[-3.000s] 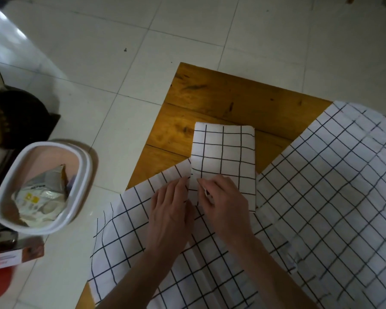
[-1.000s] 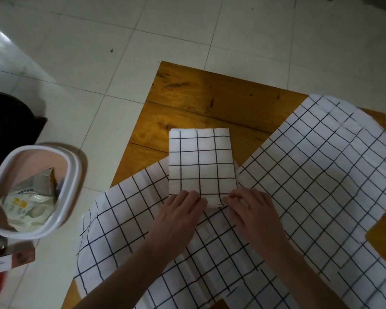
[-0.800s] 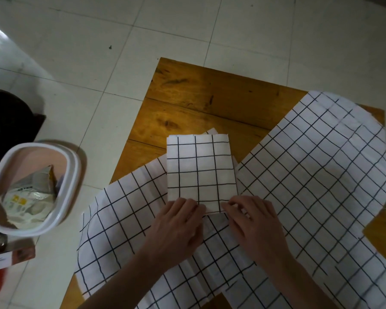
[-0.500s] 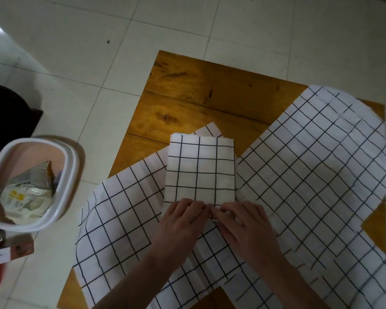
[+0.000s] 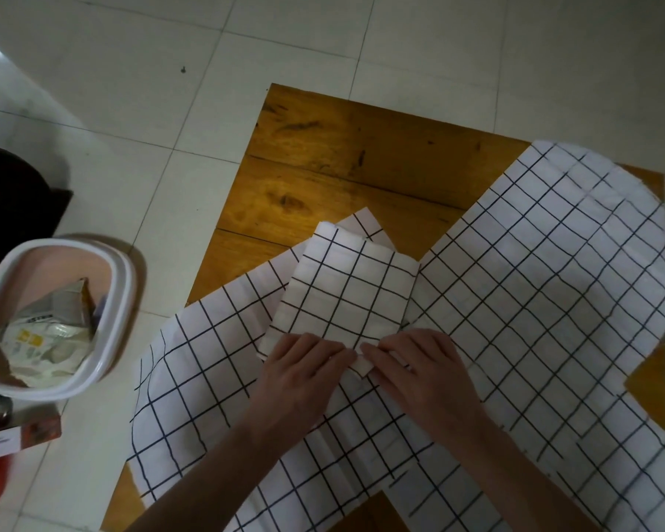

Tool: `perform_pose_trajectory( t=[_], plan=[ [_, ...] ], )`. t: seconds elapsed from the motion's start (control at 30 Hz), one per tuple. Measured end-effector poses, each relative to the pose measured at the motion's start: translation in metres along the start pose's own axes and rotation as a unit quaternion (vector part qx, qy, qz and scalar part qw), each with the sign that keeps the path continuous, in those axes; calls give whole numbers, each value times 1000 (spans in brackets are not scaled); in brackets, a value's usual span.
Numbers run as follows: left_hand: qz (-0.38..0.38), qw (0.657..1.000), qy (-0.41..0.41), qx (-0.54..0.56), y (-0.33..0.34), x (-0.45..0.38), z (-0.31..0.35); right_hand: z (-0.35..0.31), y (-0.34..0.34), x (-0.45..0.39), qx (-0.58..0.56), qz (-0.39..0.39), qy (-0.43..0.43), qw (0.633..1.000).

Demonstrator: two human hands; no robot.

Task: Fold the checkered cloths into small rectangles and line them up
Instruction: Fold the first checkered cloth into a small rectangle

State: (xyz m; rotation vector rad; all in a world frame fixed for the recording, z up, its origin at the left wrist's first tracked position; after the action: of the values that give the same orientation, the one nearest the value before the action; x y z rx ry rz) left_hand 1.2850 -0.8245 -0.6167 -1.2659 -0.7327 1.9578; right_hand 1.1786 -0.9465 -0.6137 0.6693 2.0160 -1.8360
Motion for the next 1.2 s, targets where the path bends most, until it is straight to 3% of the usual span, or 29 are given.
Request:
perform_pose_trajectory(
  t=[0.2, 0.5, 1.2],
  plan=[
    [13, 1000, -6, 0, -11, 6, -25, 19, 2, -6, -1, 21, 12, 1000],
    [23, 1000, -7, 4, -25, -1, -24, 9, 23, -18, -62, -7, 4, 998],
    [-1, 1000, -13, 4, -26, 24, -26, 80, 6, 1, 56, 0, -6, 998]
  ],
)
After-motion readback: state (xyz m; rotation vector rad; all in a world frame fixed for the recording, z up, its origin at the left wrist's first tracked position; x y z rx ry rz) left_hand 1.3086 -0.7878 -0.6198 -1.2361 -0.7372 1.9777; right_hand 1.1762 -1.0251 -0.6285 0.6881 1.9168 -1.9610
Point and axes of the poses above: each hand's wrist, its own x-axis away from the middle knuckle, its own y-axis out of the palm, z = x × y, the point moved 7 cm from there along -x, towards the middle knuckle, and after that the axes turned 10 degrees about z, right-handed, at the moved point
